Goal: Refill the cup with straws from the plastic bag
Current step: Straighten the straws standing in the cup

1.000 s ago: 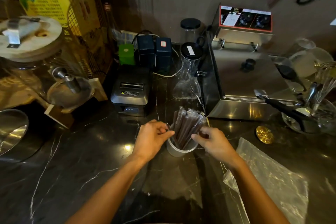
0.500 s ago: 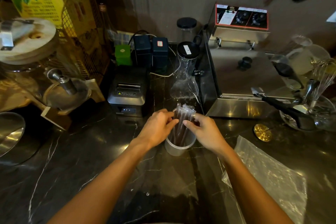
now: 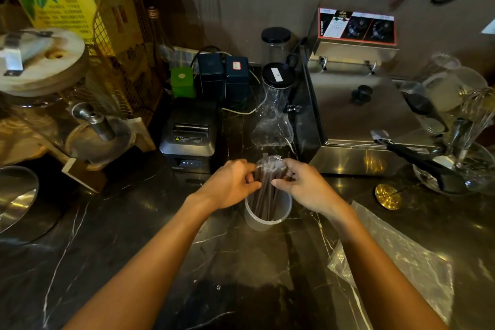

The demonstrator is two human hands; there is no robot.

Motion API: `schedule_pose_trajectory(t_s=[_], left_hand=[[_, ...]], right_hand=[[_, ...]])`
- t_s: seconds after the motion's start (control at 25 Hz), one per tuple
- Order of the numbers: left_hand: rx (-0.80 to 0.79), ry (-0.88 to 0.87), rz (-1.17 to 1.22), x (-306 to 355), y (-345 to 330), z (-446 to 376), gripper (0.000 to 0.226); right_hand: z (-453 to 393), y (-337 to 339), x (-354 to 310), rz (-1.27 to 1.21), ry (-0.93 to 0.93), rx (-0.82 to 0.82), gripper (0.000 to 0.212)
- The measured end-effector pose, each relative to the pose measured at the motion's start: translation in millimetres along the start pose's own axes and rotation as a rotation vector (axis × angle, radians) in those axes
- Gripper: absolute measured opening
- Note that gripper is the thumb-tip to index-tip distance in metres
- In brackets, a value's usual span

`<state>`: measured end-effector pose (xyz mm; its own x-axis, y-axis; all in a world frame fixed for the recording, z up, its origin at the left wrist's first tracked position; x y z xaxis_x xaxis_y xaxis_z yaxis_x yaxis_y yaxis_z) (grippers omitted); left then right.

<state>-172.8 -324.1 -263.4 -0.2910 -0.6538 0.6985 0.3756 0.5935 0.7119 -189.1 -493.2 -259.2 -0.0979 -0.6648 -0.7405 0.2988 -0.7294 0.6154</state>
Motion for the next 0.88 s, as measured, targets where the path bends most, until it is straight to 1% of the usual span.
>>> schedule_pose_trajectory(t_s=[0.12, 0.2, 0.24, 0.32, 0.4, 0.52, 0.56, 0.64, 0.72, 0.76, 0.8, 0.88], left_hand=[[0.007, 0.051, 0.036, -12, -8, 5, 0.03], [0.021, 0.056, 0.086, -13, -8, 9, 0.04], [0.033, 0.047, 0.123, -10, -7, 10, 0.04], [0.082, 0.011, 0.166, -1, -4, 9, 0.03], [0.14, 0.009, 0.216, 6, -1, 7, 0.02], [0.152, 0.041, 0.293, 4, -1, 2, 0.025], [0.134, 0.059, 0.275, 1, -3, 2, 0.025], [0.102, 0.088, 0.223, -4, -8, 4, 0.025], [0.135, 0.08, 0.194, -5, -7, 9, 0.053], [0.171, 0.068, 0.19, -3, -4, 11, 0.065], [0.212, 0.044, 0.186, -2, 0, 11, 0.071], [0.266, -0.021, 0.169, 1, 6, 10, 0.07]], right_hand=[[5, -3, 14, -0.081, -0.038, 0.049, 0.021], [10, -3, 19, -0.112, -0.038, 0.079, 0.008], [11, -2, 19, -0.099, -0.025, 0.096, 0.011], [13, -2, 17, -0.089, -0.001, 0.119, 0.024], [15, 0, 11, -0.11, 0.026, 0.127, 0.028], [16, 7, 5, -0.183, 0.06, 0.137, 0.027], [15, 7, 5, -0.176, 0.054, 0.133, 0.024], [14, 4, 9, -0.074, 0.016, 0.127, 0.015], [14, 0, 14, -0.013, -0.02, 0.126, 0.004], [15, -1, 16, -0.016, -0.03, 0.133, 0.005], [15, -1, 16, -0.029, -0.035, 0.142, 0.007], [16, 1, 16, -0.044, -0.026, 0.159, 0.006]])
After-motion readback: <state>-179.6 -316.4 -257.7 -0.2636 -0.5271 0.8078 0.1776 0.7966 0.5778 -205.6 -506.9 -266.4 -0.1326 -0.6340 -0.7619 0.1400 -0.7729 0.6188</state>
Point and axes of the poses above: each hand's wrist, its own z-axis away from the middle knuckle, its own y-axis out of the back of the hand, x = y × z, the point moved 7 cm from there along -z, towards the middle knuckle, and after that the axes turned 2 degrees about x, right-handed, at the moved point
